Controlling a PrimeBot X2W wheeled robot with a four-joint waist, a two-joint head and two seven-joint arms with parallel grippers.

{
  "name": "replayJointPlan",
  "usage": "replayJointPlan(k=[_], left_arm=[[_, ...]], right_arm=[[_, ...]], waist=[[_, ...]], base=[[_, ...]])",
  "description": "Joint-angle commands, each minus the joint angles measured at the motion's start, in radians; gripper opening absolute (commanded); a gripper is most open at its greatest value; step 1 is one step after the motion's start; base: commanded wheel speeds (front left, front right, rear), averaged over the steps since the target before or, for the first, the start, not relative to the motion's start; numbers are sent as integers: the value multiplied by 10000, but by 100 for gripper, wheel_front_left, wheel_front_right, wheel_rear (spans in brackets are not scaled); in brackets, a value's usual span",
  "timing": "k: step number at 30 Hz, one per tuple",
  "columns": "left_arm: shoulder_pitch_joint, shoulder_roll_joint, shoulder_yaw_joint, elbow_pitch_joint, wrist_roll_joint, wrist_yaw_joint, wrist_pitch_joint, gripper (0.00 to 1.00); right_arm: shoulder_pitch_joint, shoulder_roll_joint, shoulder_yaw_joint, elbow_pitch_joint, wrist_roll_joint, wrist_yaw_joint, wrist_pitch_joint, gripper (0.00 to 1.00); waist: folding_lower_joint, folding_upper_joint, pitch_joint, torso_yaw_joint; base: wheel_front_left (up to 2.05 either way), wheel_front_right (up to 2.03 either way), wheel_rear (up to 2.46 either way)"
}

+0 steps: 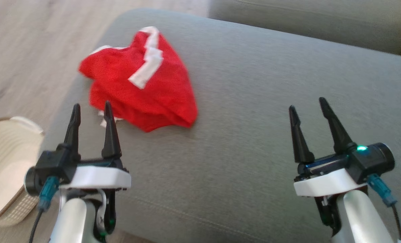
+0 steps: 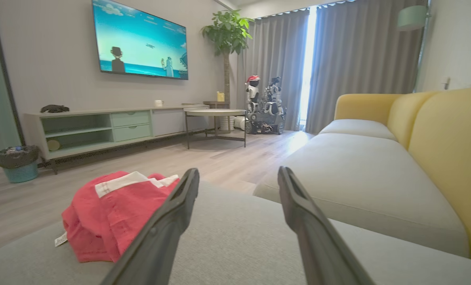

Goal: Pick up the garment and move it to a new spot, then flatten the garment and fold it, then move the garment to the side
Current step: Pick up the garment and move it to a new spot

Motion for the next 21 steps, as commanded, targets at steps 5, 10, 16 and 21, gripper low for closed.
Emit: replayJointPlan(k=[5, 10, 16, 21], left_arm=[[31, 34, 396, -470, 28, 120, -120, 100], [220, 34, 451, -516, 26, 105, -120, 100], [310, 34, 555, -585, -7, 127, -120, 100], [277, 34, 591, -582, 35, 105, -120, 100]], right_arm=[[-137, -74, 429, -164, 14, -7, -107, 100], [-98, -71, 495, -94, 46, -7, -107, 100], [-164, -56, 609, -50, 76, -7, -107, 100], [-115, -45, 580, -41, 139, -7, -107, 100]], waist=[[0, -1, -255, 1105], [0, -1, -347, 1548], [0, -1, -308, 1603], [0, -1, -323, 1556]], base=[[0, 0, 0], [0, 0, 0], [0, 0, 0], [0, 0, 0]])
